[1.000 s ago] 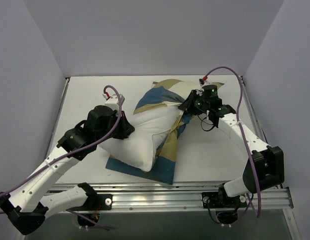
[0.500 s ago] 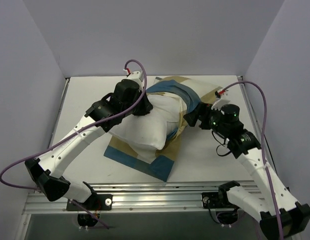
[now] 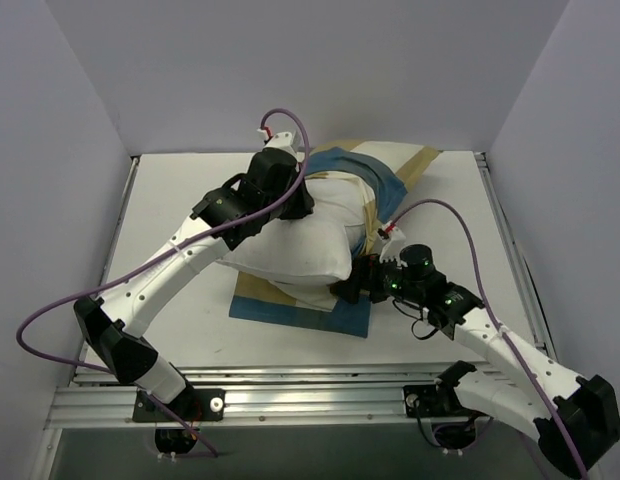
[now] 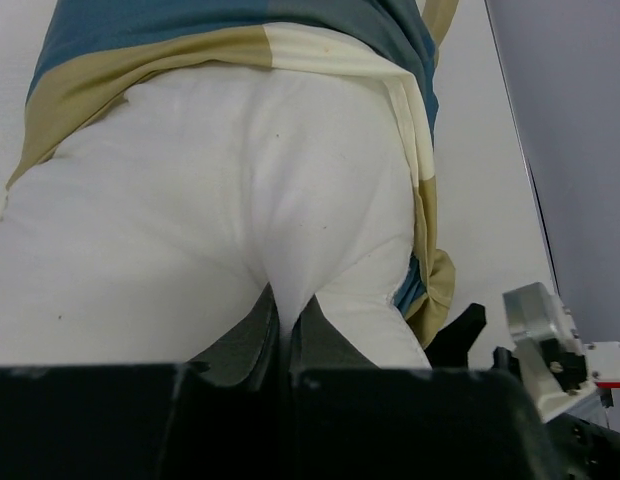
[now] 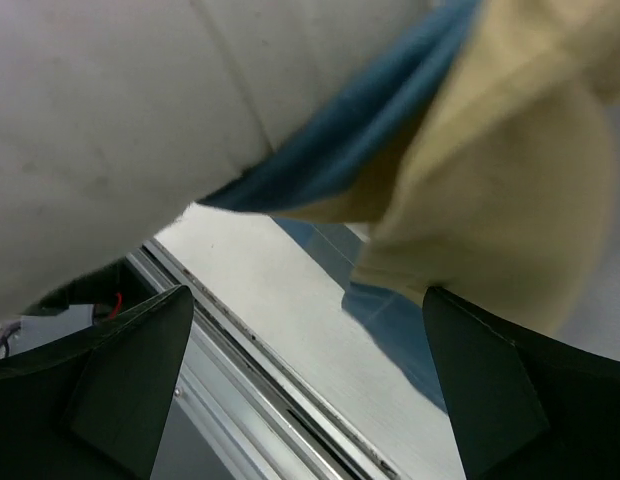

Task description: Remove the pillowcase from the pillow

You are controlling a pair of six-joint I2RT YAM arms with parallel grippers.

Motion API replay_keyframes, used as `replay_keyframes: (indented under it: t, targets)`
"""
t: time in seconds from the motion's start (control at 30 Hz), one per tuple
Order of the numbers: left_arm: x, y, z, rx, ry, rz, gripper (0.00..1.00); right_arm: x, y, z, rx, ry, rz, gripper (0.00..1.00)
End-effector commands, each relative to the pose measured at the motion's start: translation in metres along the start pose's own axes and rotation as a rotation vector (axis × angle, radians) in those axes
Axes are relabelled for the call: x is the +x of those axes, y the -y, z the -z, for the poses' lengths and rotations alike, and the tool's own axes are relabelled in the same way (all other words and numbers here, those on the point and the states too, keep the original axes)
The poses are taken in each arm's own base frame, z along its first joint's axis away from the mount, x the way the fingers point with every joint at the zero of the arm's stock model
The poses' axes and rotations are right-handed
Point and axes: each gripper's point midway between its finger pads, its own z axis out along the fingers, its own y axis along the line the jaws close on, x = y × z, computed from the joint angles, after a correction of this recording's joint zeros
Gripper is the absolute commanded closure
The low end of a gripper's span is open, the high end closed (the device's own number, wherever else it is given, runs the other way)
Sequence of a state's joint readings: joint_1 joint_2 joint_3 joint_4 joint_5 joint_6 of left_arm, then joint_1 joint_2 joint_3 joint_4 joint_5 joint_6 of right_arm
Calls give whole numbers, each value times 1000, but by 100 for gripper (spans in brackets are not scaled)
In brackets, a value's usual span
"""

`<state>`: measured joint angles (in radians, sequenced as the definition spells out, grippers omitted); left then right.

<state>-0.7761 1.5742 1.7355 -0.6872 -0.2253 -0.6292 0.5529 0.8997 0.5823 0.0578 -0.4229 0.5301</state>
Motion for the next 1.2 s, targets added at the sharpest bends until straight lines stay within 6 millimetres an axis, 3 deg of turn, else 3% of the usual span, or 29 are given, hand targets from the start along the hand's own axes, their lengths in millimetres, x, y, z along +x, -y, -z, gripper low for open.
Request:
replay_keyframes:
  t: [0.0,0.03,0.07,0.17,0.2,0.23,0.27,0.3,0.33,0.37,0.4,0.5,0.53,0.6,0.63,0.73,0.9,1.17]
  targets:
    - [-39,28,28,107,137,67,98,-32,-14,-23,-36,135,57,6]
    - [-38,28,33,117,141,64,98,-30,-11,-33,-32,125,55,7]
    - [-25,23,29,116,108,43,98,-31,-10,-37,-34,138,55,7]
    - [-12,19,39,152,91,0,98,-49,-5,-48,-17,220,59,16]
    - [4,11,35,148,60,-22,98,-58,-7,-51,-21,248,72,26]
    - [4,11,47,176,74,-38,97,-62,-6,-53,-14,261,77,31]
    - [8,8,50,191,76,-88,95,-66,-9,-54,-19,270,84,47]
    - [22,2,48,199,53,-118,84,-73,-13,-57,-31,280,89,54]
    - [20,0,60,216,72,-139,75,-75,-18,-58,-48,277,101,60]
    - [22,-6,63,214,81,-190,66,-77,-20,-59,-53,277,105,73]
    - [28,-13,70,216,85,-216,47,-81,-24,-61,-60,277,112,79]
    - [31,-21,81,225,117,-314,23,-83,-27,-65,-65,263,130,95]
    - [33,-27,88,224,135,-338,13,-87,-32,-65,-72,267,136,98]
    - [34,-26,96,248,172,-400,4,-85,-35,-68,-69,249,148,100]
    - [31,-26,104,253,203,-415,6,-87,-37,-68,-70,251,153,100]
    - [49,-16,108,292,215,-502,6,-91,-43,-69,-68,257,156,100]
    - [77,-12,92,221,215,-611,6,-96,-50,-73,-53,249,178,100]
    - [80,-13,70,76,269,-662,6,-99,-67,-84,-56,238,214,100]
